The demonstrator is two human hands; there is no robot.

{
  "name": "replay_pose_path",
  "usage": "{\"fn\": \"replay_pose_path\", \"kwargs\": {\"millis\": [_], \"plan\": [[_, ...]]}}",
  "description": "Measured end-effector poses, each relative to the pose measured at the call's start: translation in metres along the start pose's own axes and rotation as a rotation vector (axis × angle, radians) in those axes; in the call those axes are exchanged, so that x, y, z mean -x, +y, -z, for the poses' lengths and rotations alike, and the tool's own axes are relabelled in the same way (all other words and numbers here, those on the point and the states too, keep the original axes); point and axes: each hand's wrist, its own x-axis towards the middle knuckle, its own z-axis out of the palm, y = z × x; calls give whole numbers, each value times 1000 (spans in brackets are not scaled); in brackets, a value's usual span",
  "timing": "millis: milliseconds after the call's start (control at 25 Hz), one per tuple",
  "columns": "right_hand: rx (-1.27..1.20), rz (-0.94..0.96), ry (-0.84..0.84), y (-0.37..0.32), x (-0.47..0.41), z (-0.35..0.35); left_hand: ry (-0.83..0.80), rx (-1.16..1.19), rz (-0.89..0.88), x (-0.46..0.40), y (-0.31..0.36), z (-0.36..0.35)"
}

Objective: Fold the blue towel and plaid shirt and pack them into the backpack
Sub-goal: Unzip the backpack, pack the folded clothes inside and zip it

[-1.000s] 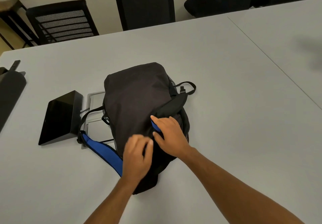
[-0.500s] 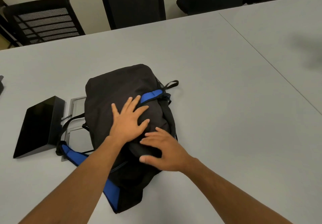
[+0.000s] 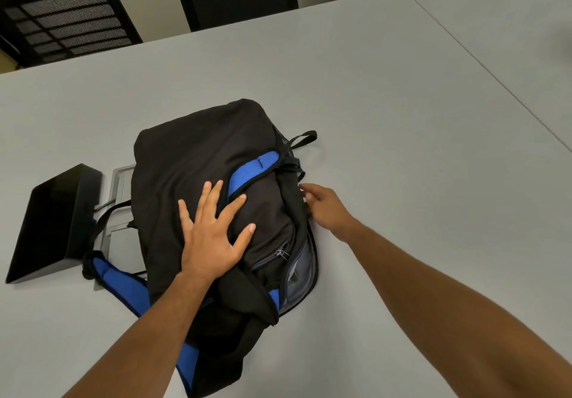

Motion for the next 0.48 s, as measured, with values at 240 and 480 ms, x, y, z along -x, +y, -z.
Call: {"fn": "replay_pose_path", "kwargs": {"millis": [240,480], "plan": [[54,-13,-78,-8,-26,-3,29,-1,-11,0,-2,-6],[418,108,-3,-12,-11,2,-22,44,29,1,0,-3]]}}
